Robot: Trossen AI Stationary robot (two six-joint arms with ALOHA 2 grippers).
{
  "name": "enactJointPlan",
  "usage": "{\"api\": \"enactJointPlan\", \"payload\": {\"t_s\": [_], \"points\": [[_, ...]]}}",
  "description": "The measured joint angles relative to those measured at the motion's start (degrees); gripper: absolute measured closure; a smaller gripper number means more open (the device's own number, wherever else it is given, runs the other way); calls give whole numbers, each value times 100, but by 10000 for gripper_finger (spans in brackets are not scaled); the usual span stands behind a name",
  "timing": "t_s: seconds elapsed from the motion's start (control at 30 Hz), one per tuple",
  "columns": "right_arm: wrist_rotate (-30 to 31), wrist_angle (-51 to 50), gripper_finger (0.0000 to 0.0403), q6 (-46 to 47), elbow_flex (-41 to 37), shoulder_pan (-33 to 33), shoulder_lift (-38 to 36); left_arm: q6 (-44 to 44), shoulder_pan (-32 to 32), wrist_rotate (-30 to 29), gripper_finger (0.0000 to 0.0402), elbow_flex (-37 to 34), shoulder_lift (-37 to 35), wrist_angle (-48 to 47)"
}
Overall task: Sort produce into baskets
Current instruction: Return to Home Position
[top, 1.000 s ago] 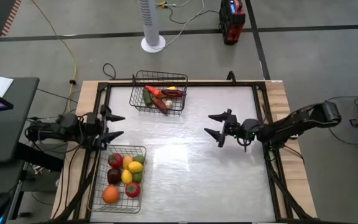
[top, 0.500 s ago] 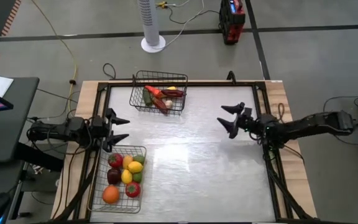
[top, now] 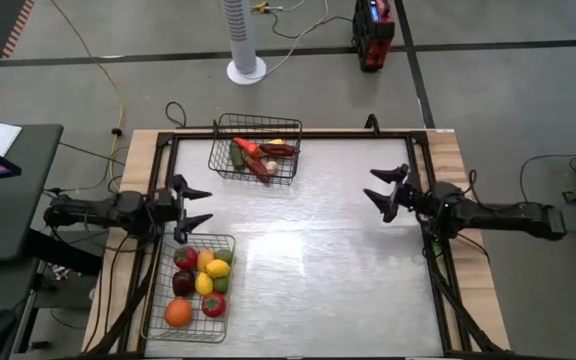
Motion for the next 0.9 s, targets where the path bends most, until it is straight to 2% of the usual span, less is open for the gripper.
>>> {"api": "enactJointPlan", "payload": {"t_s": [0.3,0.4,0.53,0.9], "points": [[124,-2219,30,386,17,6,-1371,-223,-5,71,123,-342,0,102],[-2,-2245,30,463,22,33,-1513,-171,-11,177,123,-344,-2,51],[284,-2233,30,464,22,34,-1548,-196,-13,212,123,-344,0,11],[275,-2243,30,465,22,6,-1545,-448,-13,147,123,-344,2,-97]]}}
